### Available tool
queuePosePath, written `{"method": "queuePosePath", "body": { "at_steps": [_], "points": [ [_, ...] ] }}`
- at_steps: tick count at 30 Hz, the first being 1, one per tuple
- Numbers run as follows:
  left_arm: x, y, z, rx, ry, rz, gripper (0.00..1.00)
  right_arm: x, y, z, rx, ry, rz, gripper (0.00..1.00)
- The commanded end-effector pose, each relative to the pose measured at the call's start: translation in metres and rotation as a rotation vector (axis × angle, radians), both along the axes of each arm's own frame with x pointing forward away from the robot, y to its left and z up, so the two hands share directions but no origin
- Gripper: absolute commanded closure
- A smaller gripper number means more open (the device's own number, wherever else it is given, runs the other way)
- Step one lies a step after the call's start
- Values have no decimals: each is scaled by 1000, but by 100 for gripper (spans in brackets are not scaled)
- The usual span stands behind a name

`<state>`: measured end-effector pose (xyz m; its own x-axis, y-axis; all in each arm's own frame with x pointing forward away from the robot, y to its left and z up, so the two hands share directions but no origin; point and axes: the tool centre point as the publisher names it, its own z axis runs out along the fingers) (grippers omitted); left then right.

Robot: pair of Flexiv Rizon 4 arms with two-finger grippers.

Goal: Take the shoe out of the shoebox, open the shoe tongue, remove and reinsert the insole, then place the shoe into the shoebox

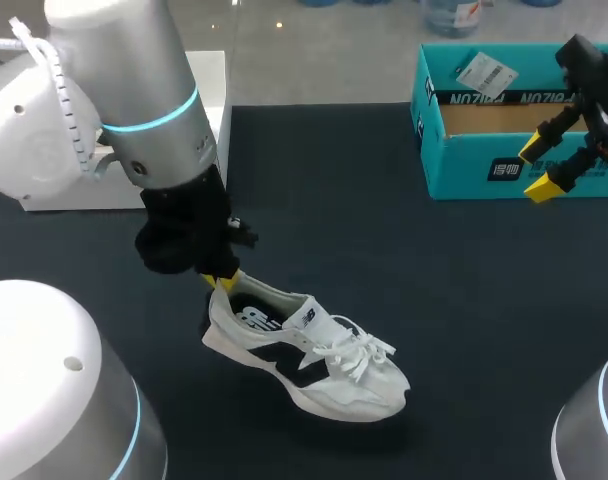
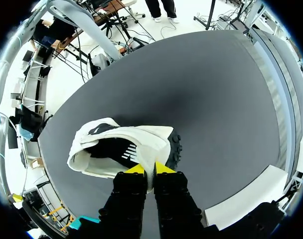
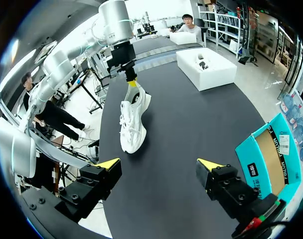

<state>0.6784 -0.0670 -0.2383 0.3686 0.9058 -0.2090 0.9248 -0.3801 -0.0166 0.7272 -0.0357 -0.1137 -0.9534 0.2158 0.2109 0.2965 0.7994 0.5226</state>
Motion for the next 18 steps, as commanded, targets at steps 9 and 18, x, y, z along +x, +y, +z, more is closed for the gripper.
{"method": "queuePosePath", "body": {
  "at_steps": [9, 18],
  "points": [
    [4, -17, -37, -52, 22, 3, 100, 2, 0, -1, -3, 2, 1, 0],
    [4, -17, -59, -36, 22, 23, 100, 2, 0, -1, -3, 2, 1, 0]
  ]
}}
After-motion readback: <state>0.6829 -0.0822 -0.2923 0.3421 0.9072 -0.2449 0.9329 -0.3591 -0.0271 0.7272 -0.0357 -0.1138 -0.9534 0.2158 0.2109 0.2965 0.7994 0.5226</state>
